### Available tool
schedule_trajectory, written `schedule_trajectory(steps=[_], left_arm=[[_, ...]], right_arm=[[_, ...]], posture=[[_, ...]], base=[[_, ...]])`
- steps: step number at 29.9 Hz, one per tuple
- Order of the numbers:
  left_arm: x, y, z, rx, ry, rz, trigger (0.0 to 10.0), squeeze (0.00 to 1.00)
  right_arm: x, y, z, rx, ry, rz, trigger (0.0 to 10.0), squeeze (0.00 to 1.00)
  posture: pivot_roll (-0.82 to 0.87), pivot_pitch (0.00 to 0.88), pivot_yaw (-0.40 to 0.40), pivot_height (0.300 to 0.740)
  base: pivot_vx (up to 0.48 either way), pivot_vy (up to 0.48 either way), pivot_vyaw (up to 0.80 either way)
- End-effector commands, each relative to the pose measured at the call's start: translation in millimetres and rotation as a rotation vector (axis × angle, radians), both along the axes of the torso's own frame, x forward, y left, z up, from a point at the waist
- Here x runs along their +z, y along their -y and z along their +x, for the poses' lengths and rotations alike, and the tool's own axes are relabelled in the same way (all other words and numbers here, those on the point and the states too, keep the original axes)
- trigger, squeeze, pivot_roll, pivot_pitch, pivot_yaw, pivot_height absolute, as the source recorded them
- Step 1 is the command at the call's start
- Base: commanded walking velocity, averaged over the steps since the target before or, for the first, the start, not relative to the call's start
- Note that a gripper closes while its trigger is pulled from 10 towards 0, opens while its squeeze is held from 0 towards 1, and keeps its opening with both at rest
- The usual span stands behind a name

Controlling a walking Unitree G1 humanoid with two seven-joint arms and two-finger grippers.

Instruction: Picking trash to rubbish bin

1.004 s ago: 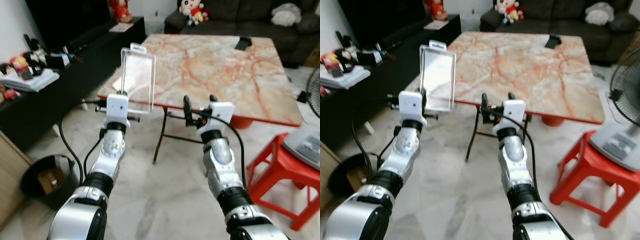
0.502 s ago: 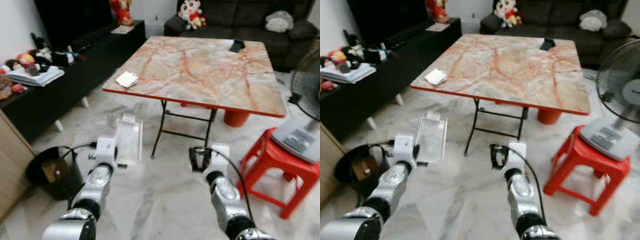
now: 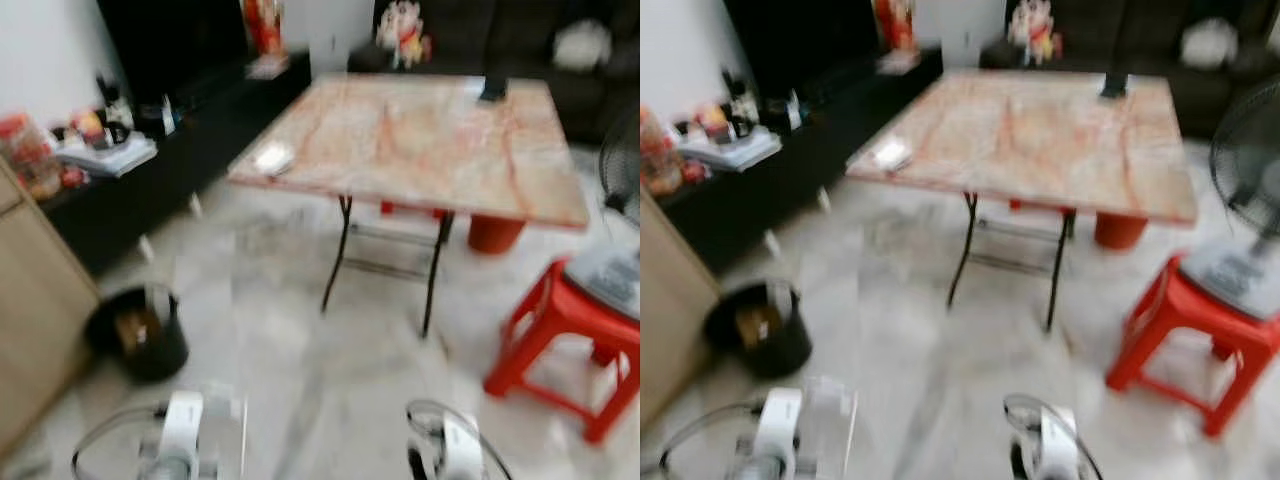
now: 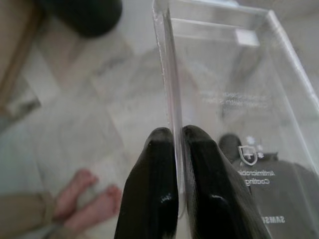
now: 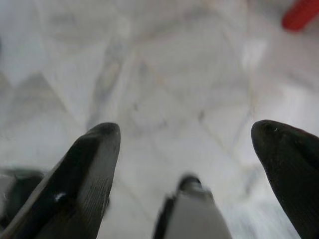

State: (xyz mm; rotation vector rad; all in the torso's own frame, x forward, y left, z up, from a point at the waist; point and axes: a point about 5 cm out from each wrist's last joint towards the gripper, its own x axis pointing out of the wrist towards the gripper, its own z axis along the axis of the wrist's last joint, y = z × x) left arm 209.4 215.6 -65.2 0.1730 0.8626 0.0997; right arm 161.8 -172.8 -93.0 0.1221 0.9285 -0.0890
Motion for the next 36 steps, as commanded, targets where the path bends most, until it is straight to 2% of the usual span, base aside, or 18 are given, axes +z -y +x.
schedule_trajectory(steps=[1, 8, 13, 17, 26, 32, 36], left_arm=[[1, -1.4, 1.0, -0.001, -0.005, 0.020, 10.0, 0.00], [-1, -2.6, -2.4, 0.007, -0.019, 0.021, 10.0, 0.00], [1, -1.3, 1.8, -0.003, -0.016, 0.026, 10.0, 0.00], [2, -1.5, 3.4, -0.003, -0.013, 0.031, 10.0, 0.00], [1, -5.2, 0.7, 0.005, -0.027, 0.068, 10.0, 0.00], [1, -5.7, -0.1, 0.008, -0.032, 0.073, 10.0, 0.00], [0, -4.8, -0.6, 0.009, -0.033, 0.074, 10.0, 0.00]], right_arm=[[1, -2.3, 2.4, 0.012, 0.006, -0.004, 10.0, 0.00], [2, -2.0, 4.4, 0.023, 0.009, -0.015, 10.0, 0.00], [7, -5.6, 17.1, 0.045, 0.039, -0.019, 10.0, 0.00], [8, -9.3, 20.8, 0.069, 0.044, -0.022, 10.0, 0.00], [7, -10.1, 16.8, 0.073, 0.036, -0.021, 10.0, 0.00], [5, -8.4, 12.8, 0.081, 0.026, -0.032, 10.0, 0.00], [4, -5.8, 10.9, 0.065, 0.017, -0.029, 10.0, 0.00]], posture=[[-0.08, 0.031, 0.031, 0.740], [-0.08, 0.033, 0.030, 0.740], [-0.09, 0.030, 0.032, 0.740], [-0.09, 0.026, 0.034, 0.740], [-0.09, 0.019, 0.037, 0.740], [-0.09, 0.019, 0.037, 0.740], [-0.09, 0.001, 0.035, 0.740]], base=[[0.000, 0.000, 0.54], [0.000, 0.000, 0.69], [0.000, 0.000, 0.80], [0.000, 0.000, 0.60], [0.062, 0.000, 0.00], [0.281, 0.000, 0.78], [0.289, 0.000, 0.00]])
